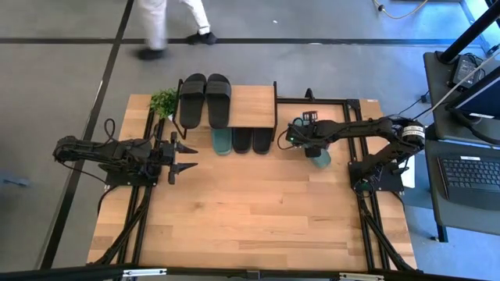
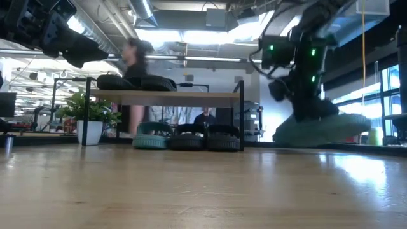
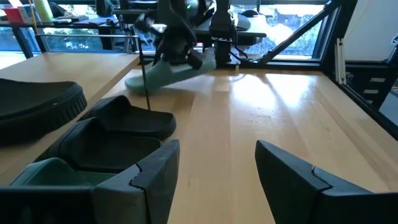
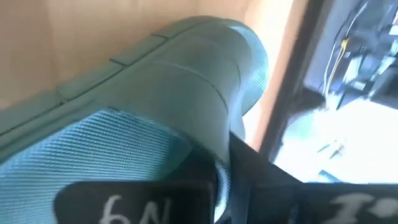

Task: Pick and place slides into the shelf
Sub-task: Put the blue slipper under the shelf

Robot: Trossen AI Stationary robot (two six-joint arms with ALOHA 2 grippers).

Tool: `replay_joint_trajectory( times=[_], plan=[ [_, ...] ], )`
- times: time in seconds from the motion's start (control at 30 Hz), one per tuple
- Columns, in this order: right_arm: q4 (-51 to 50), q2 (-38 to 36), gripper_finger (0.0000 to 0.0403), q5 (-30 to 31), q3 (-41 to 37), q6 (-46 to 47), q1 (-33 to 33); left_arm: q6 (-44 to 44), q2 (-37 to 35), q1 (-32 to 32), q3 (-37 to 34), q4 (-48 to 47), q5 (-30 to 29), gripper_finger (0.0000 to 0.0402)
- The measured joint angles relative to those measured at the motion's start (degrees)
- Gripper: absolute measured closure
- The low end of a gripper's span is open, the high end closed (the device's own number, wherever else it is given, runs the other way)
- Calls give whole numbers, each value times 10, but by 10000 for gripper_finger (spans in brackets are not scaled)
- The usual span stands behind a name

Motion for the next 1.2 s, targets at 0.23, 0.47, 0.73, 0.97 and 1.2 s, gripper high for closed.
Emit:
replay_joint_trajectory(
  times=[0.23,0.47,0.73,0.97,1.2],
  plan=[
    [-300,-13,390,-74,148,269,68,-38,0,0,0,0,0,198],
    [-320,-12,390,-224,289,445,200,-86,0,0,0,-1,0,198],
    [-86,48,390,-189,402,443,318,-86,0,0,0,-2,66,198],
    [-47,208,390,-136,542,335,338,-88,0,0,0,-3,118,198],
    [-44,371,390,-108,678,237,339,-88,0,0,0,-5,135,198]
  ],
)
